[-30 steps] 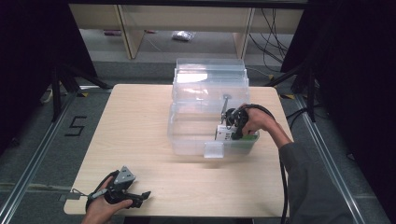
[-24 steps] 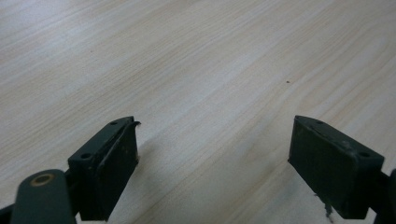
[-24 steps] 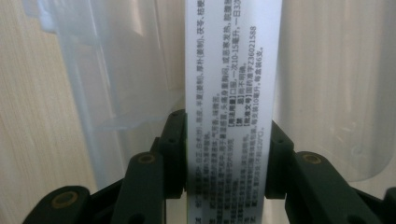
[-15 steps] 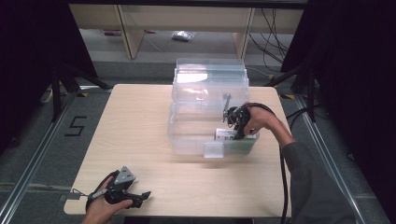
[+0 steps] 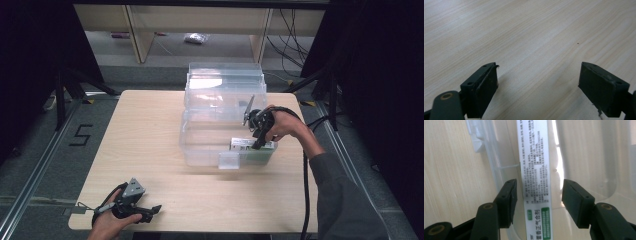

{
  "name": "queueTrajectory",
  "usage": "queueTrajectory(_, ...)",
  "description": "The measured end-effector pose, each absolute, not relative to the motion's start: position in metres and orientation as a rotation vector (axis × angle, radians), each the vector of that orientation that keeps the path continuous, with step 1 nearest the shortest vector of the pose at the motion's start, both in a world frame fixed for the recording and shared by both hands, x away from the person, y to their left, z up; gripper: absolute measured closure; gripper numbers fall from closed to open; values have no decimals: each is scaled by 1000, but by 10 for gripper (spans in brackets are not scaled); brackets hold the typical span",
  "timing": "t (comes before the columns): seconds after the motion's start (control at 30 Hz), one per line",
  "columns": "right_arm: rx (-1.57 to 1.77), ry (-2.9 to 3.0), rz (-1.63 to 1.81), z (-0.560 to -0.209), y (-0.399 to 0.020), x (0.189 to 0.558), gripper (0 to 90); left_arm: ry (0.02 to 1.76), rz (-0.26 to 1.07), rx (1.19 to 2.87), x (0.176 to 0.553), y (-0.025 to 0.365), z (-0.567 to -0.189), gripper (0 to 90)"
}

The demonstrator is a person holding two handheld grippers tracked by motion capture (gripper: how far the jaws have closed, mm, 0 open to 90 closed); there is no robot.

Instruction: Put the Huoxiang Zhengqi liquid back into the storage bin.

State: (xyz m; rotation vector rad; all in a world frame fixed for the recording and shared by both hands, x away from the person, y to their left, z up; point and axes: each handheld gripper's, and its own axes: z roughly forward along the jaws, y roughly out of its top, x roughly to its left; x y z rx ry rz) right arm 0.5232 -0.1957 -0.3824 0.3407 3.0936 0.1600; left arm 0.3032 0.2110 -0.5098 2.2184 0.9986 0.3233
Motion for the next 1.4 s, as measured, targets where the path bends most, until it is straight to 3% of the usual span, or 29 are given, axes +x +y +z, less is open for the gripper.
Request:
queueTrajectory(0.3, 395, 3048, 232, -361, -201, 517, 436, 1004, 337, 2206, 303, 210, -511, 151)
queueTrajectory(0.83, 541, 2949, 394, -342, -207, 507, 275, 1000, 329, 2211, 303, 210, -510, 151)
queueTrajectory(1.4, 599, 2913, 472, -345, -212, 500, 234, 1005, 335, 2207, 303, 210, -510, 151)
